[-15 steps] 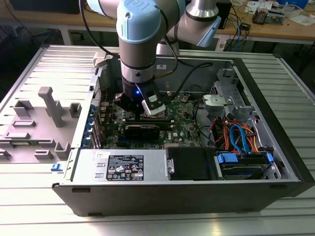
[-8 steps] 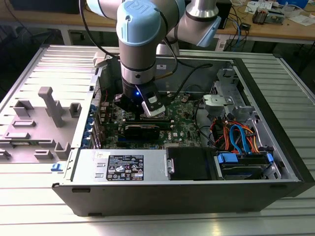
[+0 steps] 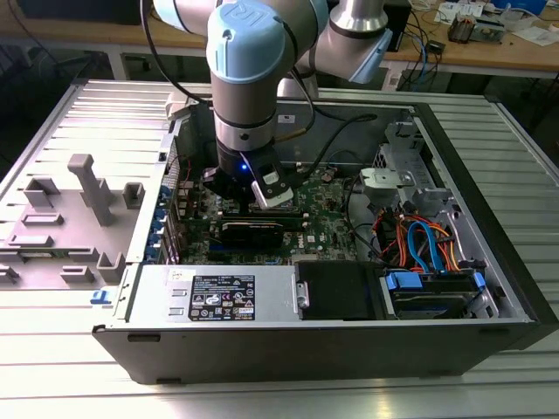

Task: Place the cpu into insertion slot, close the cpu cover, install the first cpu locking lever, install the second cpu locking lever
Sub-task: 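Install the second cpu locking lever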

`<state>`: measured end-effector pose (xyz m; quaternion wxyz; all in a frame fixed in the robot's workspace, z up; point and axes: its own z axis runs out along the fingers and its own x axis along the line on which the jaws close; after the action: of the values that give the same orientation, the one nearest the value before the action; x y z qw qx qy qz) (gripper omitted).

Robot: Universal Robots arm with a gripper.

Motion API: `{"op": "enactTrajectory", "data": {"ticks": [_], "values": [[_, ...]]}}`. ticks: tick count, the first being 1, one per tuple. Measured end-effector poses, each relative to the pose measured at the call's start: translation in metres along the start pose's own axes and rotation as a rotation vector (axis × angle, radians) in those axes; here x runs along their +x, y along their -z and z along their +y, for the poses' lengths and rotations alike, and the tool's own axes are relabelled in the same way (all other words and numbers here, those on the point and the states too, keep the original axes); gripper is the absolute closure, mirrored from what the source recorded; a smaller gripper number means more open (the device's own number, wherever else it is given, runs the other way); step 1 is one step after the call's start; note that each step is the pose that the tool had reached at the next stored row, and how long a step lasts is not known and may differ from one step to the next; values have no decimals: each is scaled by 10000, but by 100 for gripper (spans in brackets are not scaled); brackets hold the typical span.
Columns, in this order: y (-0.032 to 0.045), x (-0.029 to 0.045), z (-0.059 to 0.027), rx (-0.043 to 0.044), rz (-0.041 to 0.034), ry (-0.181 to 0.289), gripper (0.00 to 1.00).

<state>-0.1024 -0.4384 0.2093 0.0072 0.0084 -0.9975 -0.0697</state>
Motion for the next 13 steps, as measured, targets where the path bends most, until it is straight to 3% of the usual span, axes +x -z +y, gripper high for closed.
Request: {"op": "enactTrajectory", "data": {"ticks": [13], "values": [[-48, 13, -6, -110, -1, 0, 89]]}}
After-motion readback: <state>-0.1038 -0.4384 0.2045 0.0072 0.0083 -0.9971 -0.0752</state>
